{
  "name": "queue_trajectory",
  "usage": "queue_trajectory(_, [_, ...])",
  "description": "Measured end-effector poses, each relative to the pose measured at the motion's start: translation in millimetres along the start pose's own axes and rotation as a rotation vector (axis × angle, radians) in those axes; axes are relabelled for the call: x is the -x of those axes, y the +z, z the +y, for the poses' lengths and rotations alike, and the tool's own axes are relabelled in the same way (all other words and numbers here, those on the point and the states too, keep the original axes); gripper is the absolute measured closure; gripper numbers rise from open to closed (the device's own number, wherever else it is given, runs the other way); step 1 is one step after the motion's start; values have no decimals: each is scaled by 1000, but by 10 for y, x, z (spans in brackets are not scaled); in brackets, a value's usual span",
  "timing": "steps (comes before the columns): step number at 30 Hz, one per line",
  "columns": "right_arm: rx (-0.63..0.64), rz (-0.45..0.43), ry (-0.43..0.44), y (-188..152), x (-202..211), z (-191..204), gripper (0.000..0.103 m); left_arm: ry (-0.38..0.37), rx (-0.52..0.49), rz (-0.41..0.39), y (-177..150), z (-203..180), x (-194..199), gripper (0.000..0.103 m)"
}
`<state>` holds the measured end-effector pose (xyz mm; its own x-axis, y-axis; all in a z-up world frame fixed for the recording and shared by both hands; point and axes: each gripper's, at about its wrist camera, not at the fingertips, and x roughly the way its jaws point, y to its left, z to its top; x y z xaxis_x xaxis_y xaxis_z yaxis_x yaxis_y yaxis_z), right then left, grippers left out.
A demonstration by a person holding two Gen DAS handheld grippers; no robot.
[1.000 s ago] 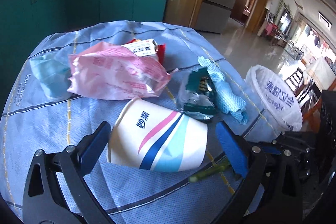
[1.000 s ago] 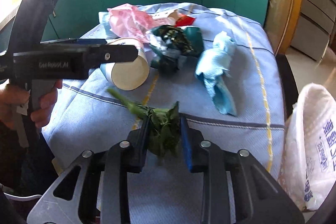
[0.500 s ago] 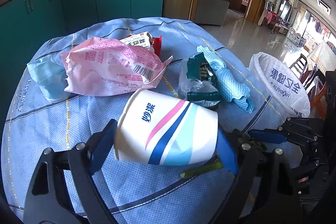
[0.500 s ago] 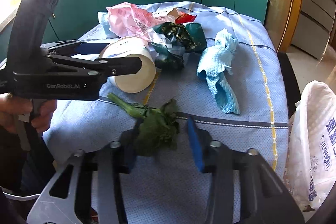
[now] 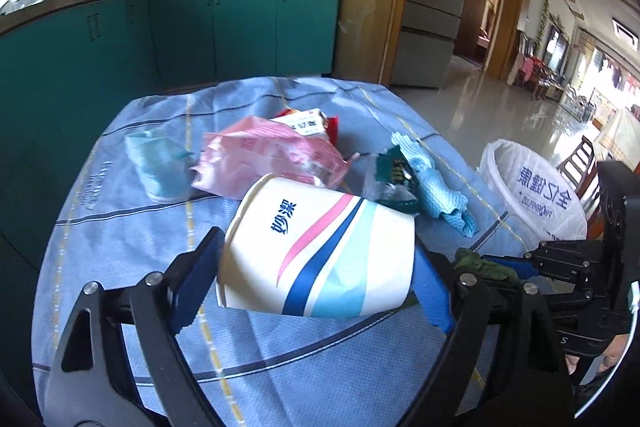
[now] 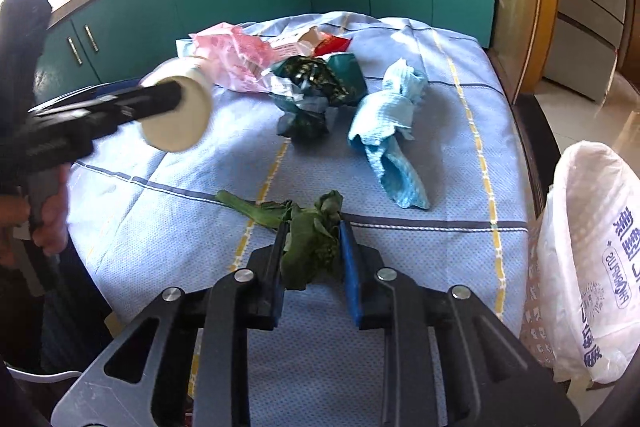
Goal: Collect trash
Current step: 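Grasp the white paper cup with the left tool while the right tool holds the stems, then carry the cup and stems over the wastebasket and release them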
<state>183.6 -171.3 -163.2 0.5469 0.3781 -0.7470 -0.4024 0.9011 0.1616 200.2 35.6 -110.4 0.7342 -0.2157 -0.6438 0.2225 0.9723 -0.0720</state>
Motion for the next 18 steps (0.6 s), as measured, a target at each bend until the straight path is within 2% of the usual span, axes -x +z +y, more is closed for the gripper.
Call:
queue_trajectory(1, [0,2,0,-3,-4,2,74,8,14,-8,1,45,45,16])
queue_trajectory(2, [5,5,-2,-6,-14,13,67,12,20,-12,1,61,65,16])
queue_trajectory(3, [10,7,-7,-7,-29,25,52,15,24,-16,3,78,84,16])
queue_trajectory(5, [18,9,-26,-6,-73,44,35,20,26,-25,7,99,128,16])
queue_trajectory(9, [36,29,-31,-12,-148,99,36,26,32,-51,30,98,223,16])
queue_trajectory(10, [44,27,-14,-25,-139,127,38,29,31,-59,35,86,249,16])
queue_trajectory(12, [58,23,4,-46,-120,149,69,36,29,-81,68,47,309,16])
queue_trajectory(14, [58,11,14,-61,-60,150,80,35,26,-99,97,-17,347,16])
queue_trajectory(18, [15,-77,-51,-100,274,-20,81,28,-15,-137,204,-288,395,16])
